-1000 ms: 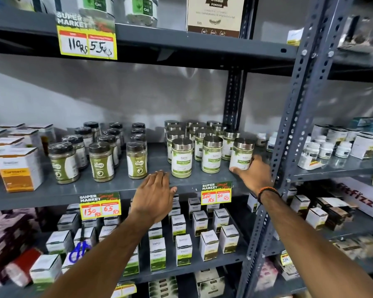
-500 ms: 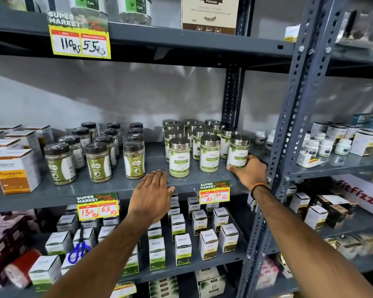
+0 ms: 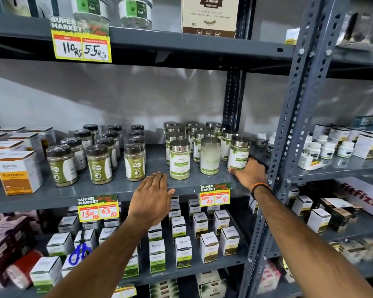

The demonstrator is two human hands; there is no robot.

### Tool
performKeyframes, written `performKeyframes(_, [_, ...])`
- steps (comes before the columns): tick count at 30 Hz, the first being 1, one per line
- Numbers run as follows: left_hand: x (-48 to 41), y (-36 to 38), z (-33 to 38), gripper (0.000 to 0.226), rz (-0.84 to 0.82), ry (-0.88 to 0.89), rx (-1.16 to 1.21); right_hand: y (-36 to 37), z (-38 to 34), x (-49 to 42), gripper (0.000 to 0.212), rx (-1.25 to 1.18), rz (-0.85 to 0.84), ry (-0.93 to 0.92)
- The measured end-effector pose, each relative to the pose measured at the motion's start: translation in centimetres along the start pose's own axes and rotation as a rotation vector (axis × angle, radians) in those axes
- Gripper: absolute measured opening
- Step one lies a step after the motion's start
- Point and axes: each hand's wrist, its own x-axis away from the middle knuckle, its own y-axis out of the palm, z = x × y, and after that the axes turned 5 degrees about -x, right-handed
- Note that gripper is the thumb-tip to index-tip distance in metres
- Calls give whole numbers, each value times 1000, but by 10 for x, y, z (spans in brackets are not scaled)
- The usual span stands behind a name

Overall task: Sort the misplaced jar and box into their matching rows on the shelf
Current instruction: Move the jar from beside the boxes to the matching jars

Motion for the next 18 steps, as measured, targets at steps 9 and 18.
performKeyframes(9, [11,-13,-7,67,-40,52,27,-5,1,30,60,-82,65,-12])
performKeyframes(18, [116,-55,-89,59,80,20,72,14,-76,146,51,-202,87,-449])
